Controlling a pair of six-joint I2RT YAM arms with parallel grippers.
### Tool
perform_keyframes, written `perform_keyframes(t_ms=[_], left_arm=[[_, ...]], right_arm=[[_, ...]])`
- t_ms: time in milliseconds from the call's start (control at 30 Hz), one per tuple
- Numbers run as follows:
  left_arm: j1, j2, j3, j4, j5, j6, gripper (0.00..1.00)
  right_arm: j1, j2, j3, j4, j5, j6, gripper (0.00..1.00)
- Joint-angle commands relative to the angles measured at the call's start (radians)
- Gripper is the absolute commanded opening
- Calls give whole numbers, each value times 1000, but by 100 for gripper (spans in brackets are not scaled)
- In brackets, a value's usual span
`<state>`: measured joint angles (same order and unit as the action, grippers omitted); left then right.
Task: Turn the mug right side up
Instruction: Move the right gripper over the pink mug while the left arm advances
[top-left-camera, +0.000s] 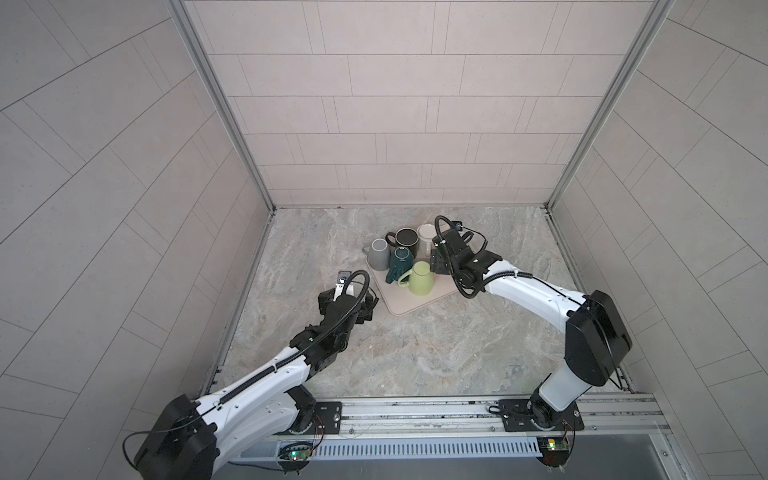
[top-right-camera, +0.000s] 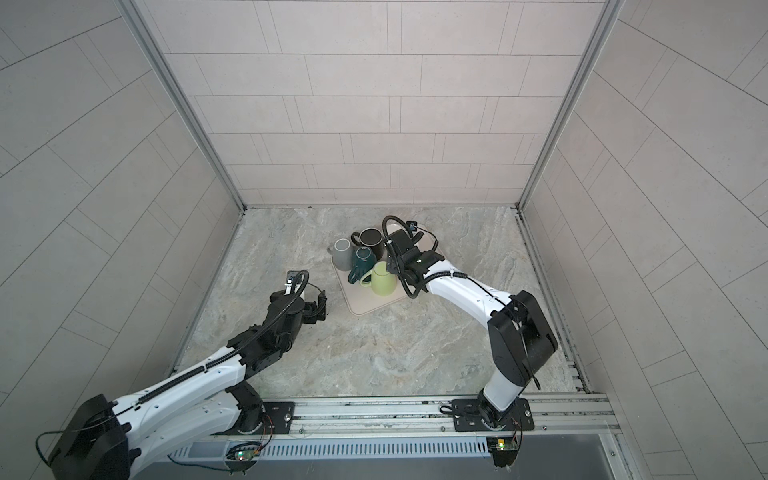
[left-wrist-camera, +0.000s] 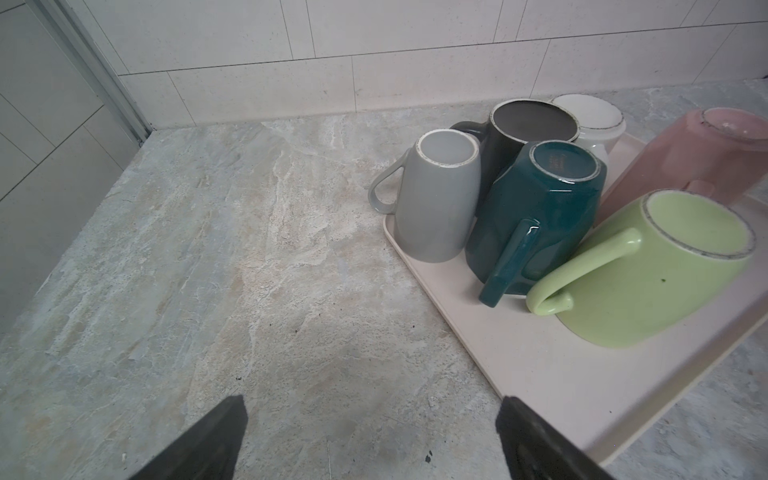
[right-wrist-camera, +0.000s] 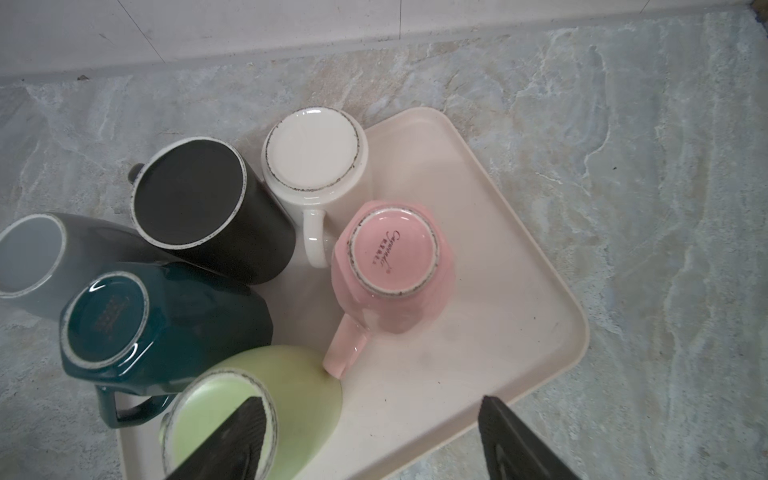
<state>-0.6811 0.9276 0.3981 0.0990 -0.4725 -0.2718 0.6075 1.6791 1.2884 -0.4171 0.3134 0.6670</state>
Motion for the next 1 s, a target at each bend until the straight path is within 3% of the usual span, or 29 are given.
perform_keyframes(t_ms=[0,233,433,967], left_arm=[[-4,-1,-31,57,38,-5,100],[-5,-11,-53,108,104,-1,100],[-11,-43,-74,116,93,-9,100],[-17,-43,-71,99,61,14,100]], right_arm=[[9,37,41,-86,17,42,80],[9,95,59,-77,85,57,78],[10,161,111,-127,188,99,78],[-42,172,85,-165,219,62,78]])
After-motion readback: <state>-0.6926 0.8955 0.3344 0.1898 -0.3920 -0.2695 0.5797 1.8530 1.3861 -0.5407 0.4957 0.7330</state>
